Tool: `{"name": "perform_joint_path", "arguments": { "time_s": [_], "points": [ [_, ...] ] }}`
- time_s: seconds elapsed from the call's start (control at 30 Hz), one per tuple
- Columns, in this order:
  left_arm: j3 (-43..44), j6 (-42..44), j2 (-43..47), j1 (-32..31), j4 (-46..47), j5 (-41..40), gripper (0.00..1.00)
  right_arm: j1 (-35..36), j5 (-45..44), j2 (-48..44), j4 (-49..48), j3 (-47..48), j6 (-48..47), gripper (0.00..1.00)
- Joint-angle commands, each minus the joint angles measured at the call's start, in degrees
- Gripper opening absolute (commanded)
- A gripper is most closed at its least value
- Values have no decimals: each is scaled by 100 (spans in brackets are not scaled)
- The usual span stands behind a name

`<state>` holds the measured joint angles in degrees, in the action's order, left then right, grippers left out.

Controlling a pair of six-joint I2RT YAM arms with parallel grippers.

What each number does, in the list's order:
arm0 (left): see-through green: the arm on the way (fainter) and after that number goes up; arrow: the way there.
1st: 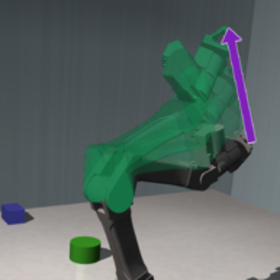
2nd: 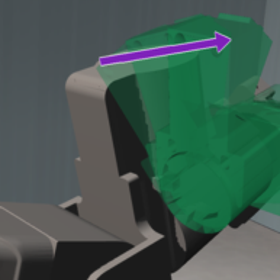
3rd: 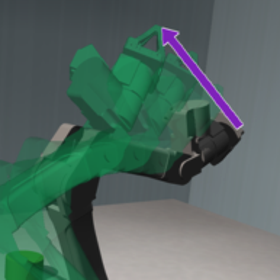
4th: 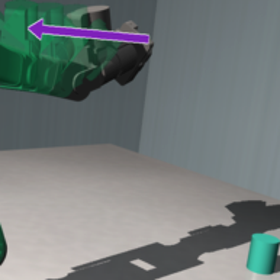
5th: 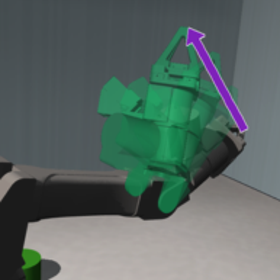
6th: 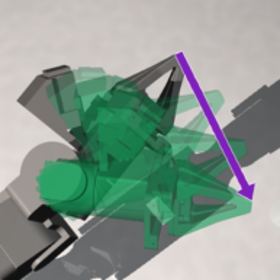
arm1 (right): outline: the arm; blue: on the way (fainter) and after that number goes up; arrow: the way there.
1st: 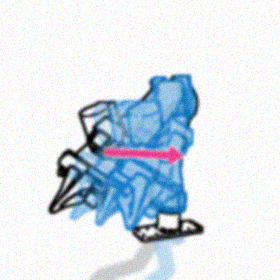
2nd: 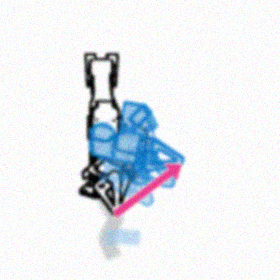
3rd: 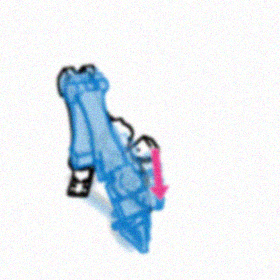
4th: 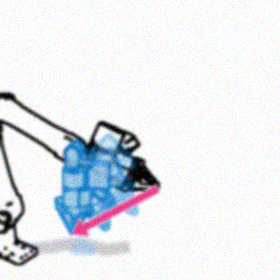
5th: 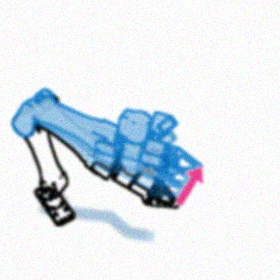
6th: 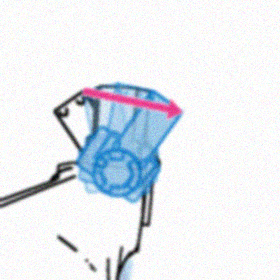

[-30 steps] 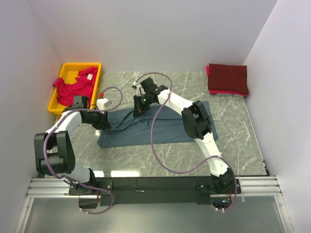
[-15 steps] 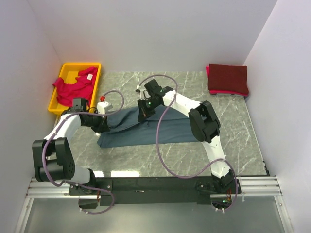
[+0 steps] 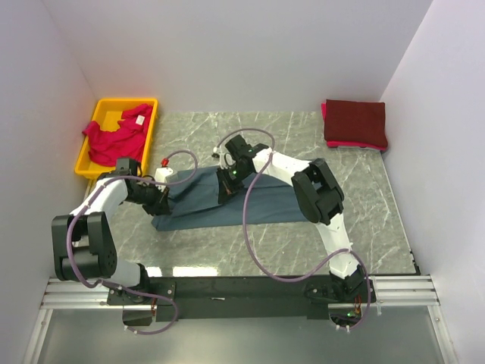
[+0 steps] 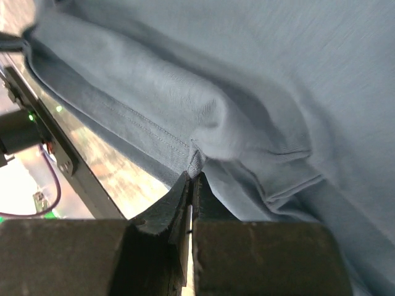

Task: Fold and stack the t-shirts
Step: Fold the tshirt

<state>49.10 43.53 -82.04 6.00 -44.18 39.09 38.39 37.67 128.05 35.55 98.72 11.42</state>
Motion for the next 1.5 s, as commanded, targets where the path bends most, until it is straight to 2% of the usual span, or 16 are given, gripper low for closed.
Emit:
{"name": "perform_joint_path", "arguments": {
  "time_s": [0.0, 0.1, 0.2, 0.23, 0.47, 0.6, 0.63, 0.7, 0.73, 0.77, 0.8, 0.83, 0.9, 1.03, 1.17, 1.47],
  "points": [
    [-32, 305, 57, -11, -213, 28, 1, 107, 161, -430, 13, -221, -105, 0],
    [-15, 402, 48, -2, -301, 63, 1, 107, 153, -526, 22, -388, -131, 1],
    [55, 437, 48, -11, -389, 134, 12, 125, 39, -553, 75, -467, -228, 2],
    [90, 394, 39, -2, -389, 195, 13, 116, 13, -570, 75, -485, -237, 1],
    [433, 542, -260, 6, -730, 344, 1, 169, 205, -737, 66, -845, -272, 1],
    [592, 902, -383, 6, -1135, 406, 1, 221, 293, -808, 84, -977, -316, 0],
    [627, 1007, -453, 6, -1267, 415, 12, 230, 294, -799, 92, -995, -333, 1],
    [776, 1333, -532, 6, -1557, 512, 40, 248, 285, -773, 171, -969, -386, 16],
    [829, 1299, -611, 33, -1523, 547, 49, 248, 250, -773, 172, -960, -395, 25],
    [968, 1098, -646, 102, -1462, 582, 53, 230, 154, -816, 189, -960, -404, 37],
    [1065, 1018, -681, 155, -1340, 678, 57, 230, 144, -843, 207, -960, -412, 42],
    [1162, 713, -743, 252, -1208, 705, 57, 239, 118, -921, 233, -951, -465, 48],
    [1478, 343, -804, 314, -909, 740, 56, 221, 74, -1009, 312, -942, -553, 50],
    [1813, -1044, -945, 332, 503, 321, 49, 125, 126, -1220, 461, -845, -658, 49],
    [2129, -1522, -1217, 323, 832, -191, 41, -60, -127, -1423, 514, -863, -773, 46],
    [1734, -2427, -1279, 261, 1659, -991, 53, -350, -927, -1107, 312, -749, -931, 40]
  ]
}}
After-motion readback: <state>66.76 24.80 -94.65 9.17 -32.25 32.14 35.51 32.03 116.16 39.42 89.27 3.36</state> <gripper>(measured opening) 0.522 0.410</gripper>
